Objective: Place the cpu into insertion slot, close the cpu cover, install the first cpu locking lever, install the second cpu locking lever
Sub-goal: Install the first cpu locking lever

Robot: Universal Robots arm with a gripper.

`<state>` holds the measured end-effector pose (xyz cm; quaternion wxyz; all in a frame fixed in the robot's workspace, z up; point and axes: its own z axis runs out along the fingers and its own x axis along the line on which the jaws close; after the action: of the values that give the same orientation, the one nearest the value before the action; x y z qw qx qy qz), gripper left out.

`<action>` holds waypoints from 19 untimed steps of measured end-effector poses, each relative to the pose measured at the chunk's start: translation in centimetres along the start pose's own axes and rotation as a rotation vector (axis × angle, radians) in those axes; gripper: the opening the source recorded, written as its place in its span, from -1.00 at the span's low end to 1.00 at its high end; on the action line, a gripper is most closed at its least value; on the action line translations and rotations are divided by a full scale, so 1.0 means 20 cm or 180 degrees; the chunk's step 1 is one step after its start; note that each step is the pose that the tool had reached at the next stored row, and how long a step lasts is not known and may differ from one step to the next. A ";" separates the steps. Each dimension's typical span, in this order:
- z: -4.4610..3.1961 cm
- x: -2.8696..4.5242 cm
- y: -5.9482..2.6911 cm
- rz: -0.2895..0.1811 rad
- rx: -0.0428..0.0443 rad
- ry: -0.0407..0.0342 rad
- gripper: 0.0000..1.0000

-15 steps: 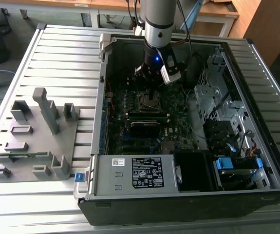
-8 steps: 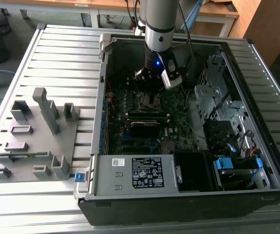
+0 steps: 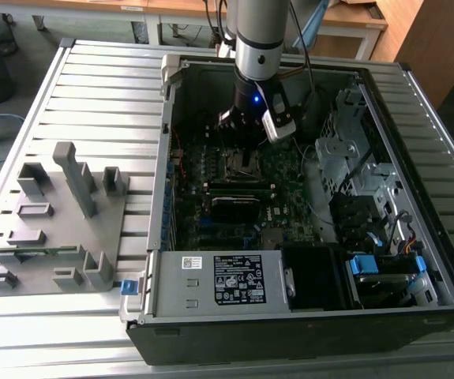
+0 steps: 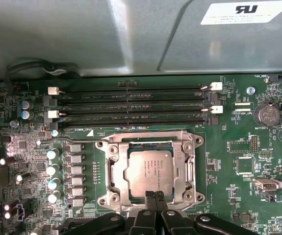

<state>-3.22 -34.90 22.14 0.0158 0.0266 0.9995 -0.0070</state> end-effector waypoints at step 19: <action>-0.017 0.063 0.010 0.0000 0.0000 -0.0004 -0.80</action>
<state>-4.49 -34.62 22.45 0.0165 0.0266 0.9995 -0.0070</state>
